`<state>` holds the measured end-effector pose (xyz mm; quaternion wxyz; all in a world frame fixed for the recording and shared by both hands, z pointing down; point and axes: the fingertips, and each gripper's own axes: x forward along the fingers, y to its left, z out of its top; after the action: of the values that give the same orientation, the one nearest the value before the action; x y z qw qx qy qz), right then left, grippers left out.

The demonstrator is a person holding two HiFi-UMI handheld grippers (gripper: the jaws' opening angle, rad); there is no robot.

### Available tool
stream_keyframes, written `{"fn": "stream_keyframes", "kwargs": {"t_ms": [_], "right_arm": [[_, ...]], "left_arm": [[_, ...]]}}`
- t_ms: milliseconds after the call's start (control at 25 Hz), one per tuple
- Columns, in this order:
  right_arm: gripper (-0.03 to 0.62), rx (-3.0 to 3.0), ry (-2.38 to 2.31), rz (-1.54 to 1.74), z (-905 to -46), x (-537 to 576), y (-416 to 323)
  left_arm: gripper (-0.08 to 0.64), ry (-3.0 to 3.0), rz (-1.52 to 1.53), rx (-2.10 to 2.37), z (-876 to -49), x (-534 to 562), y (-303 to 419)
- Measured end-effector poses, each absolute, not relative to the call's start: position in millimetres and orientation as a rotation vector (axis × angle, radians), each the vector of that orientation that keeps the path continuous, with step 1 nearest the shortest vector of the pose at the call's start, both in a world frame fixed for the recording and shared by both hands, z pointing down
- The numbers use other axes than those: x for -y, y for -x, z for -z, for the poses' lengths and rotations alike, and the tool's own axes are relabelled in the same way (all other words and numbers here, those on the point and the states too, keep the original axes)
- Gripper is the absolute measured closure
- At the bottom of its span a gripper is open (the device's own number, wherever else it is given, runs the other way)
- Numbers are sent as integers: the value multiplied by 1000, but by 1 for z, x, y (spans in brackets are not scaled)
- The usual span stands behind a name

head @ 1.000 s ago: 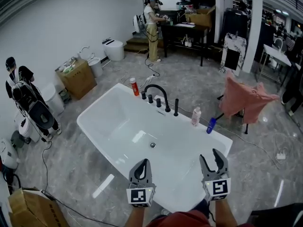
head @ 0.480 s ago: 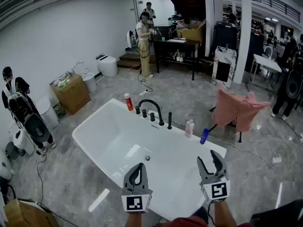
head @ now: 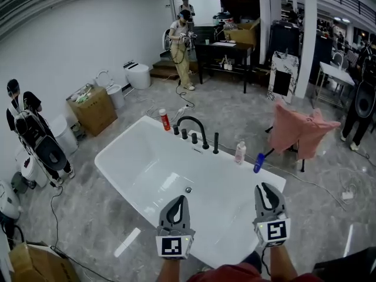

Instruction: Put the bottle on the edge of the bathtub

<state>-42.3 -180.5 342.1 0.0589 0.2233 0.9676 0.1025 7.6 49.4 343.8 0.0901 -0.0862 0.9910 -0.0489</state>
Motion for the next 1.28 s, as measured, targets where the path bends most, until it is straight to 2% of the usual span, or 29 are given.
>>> {"fn": "stream_keyframes", "kwargs": {"t_ms": [80,160,1280], "right_arm": [[575,-2950,-675,-300,-344,181,43],[594,-2963,-692,-283,-347,180,43],[594,-2982,-771,-231,-356,171,40]], "left_arm": [[555,254,149,-2952,-344,-50,-9],[555,247,144,-2953,-344,-50,-10],[555,208,115,-2965,-355,-56,-16]]}}
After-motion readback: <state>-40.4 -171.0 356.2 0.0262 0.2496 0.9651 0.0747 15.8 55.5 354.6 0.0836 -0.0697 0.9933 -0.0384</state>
